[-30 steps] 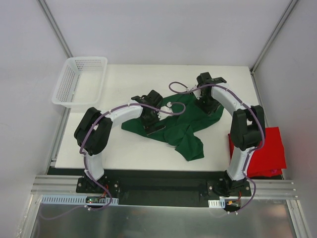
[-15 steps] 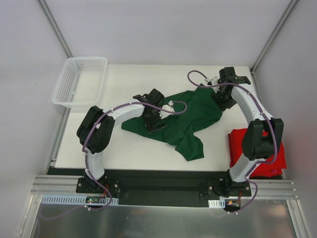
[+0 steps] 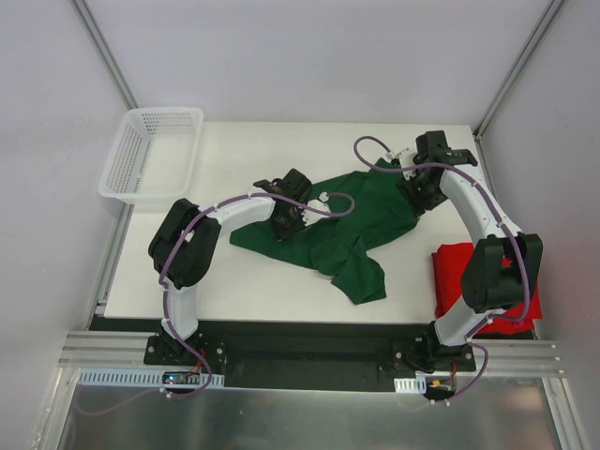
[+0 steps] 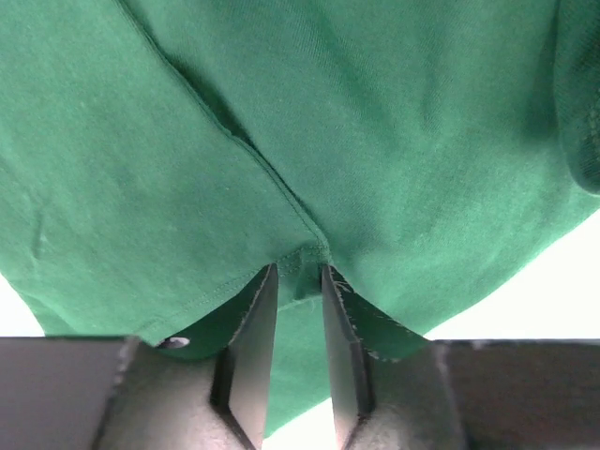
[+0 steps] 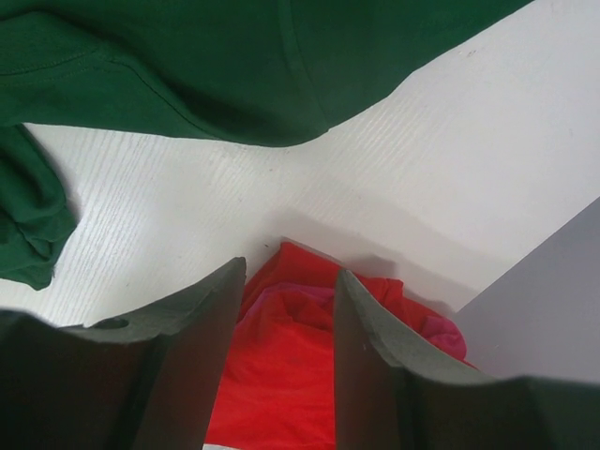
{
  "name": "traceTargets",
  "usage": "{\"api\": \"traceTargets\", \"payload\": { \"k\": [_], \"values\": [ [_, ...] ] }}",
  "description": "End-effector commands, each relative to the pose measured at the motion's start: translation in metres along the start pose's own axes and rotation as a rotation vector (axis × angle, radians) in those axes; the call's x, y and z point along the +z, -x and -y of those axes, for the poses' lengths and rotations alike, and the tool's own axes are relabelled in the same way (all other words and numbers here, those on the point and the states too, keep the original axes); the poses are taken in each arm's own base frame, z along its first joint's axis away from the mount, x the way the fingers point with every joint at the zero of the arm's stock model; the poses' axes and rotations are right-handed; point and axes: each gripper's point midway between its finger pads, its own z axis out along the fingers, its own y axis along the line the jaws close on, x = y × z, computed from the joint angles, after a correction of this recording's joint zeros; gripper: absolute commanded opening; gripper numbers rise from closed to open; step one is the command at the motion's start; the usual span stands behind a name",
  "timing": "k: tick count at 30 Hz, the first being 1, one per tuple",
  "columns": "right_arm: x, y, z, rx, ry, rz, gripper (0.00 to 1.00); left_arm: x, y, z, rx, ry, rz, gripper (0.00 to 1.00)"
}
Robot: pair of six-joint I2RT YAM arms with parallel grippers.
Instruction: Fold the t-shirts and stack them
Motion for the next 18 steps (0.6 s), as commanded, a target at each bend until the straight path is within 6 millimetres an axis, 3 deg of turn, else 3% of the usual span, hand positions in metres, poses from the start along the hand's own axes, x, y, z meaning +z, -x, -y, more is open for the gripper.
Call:
{"api": "traceTargets", "payload": {
  "k": [1, 2, 6, 12, 15, 18],
  "values": [
    [-0.0083, -0.0008, -0.0065, 0.015, 0.022, 0.026, 0.47, -0.0072, 0.005, -0.0074, 0.006, 0.02, 0.017, 0.26],
    [-0.0083, -0.0014, -0.0062, 0.017, 0.023, 0.024, 0.47, -0.007, 0.0042, -0.0076, 0.006, 0.021, 0.014, 0.32],
    [-0.008, -0.002, -0.0068, 0.015, 0.024, 0.019, 0.47, -0.0033, 0.0008, -0.0046, 0.003, 0.011, 0.003, 0.38],
    [-0.0066, -0.004, -0.0053, 0.008, 0.015, 0.009, 0.48, -0.0004, -0.002, -0.0014, -0.005, -0.001, -0.004, 0.4],
    [-0.0062, -0.0045, -0.0043, 0.007, 0.011, 0.004, 0.48, 0.001, -0.0027, -0.0002, -0.005, -0.007, -0.005, 0.34],
    [-0.005, -0.004, -0.0034, 0.008, 0.007, 0.002, 0.48, 0.0016, -0.0041, 0.0023, -0.004, -0.017, -0.006, 0.2]
  ]
}}
